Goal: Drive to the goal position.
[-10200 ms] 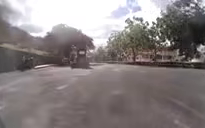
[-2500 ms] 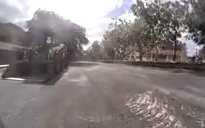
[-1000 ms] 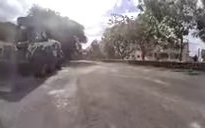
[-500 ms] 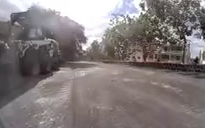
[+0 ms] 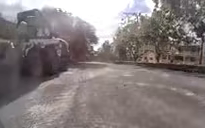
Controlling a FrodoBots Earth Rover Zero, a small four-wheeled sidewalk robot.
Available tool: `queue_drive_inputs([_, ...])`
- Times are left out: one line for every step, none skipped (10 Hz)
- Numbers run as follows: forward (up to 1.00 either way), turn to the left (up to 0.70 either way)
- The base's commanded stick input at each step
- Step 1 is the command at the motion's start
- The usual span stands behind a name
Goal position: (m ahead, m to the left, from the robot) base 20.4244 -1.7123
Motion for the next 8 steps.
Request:
queue_drive_inputs([0.7, 0.0])
queue_drive_inputs([0.7, 0.0])
queue_drive_inputs([0.7, 0.0])
queue_drive_inputs([0.7, 0.0])
queue_drive_inputs([0.7, 0.0])
queue_drive_inputs([0.7, 0.0])
queue_drive_inputs([0.7, 0.0])
queue_drive_inputs([0.7, 0.0])
